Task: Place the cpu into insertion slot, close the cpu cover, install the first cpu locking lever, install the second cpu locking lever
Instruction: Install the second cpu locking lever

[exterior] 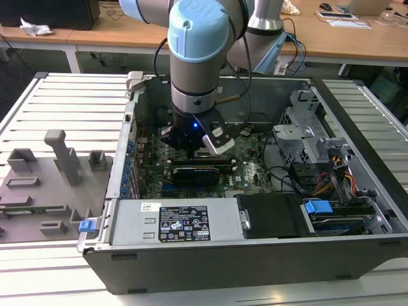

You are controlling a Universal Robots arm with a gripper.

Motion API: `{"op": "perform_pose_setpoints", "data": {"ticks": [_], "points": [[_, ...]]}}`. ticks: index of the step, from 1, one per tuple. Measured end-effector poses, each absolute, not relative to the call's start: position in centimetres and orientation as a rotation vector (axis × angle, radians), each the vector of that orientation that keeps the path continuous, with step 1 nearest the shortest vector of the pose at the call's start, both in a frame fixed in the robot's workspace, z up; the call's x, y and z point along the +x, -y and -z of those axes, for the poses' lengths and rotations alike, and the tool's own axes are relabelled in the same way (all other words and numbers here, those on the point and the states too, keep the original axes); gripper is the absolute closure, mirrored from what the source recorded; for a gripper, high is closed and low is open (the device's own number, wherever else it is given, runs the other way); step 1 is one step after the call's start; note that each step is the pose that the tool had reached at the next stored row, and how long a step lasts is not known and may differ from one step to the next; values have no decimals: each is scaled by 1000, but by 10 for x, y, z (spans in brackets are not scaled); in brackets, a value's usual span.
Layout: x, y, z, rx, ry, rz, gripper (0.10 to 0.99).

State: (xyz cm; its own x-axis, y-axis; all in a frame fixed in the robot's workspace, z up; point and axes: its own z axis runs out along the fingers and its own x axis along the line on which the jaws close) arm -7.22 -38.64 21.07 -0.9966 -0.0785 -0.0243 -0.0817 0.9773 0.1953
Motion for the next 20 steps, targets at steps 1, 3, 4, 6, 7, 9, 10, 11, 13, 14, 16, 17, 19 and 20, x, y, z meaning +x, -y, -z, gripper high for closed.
{"op": "perform_pose_setpoints", "data": {"ticks": [1, 3, 4, 6, 7, 9, 10, 11, 13, 14, 16, 17, 19, 20], "points": [[-73, 387, -210, -128, -3107, -314, 984], [-74, 387, -207, -131, -3104, -334, 984], [-74, 387, -206, -131, -3103, -346, 984], [-75, 388, -204, -132, -3101, -354, 984], [-75, 388, -202, -132, -3101, -358, 984], [-75, 388, -200, -135, -3099, -371, 984], [-75, 388, -198, -136, -3098, -377, 984], [-75, 388, -197, -137, -3098, -380, 984], [-75, 388, -197, -140, -3096, -396, 984], [-76, 388, -197, -141, -3095, -399, 984], [-76, 388, -200, -141, -3094, -401, 984], [-76, 388, -203, -140, -3095, -400, 984], [-76, 388, -203, -141, -3095, -400, 984], [-76, 388, -203, -141, -3095, -400, 984]]}}
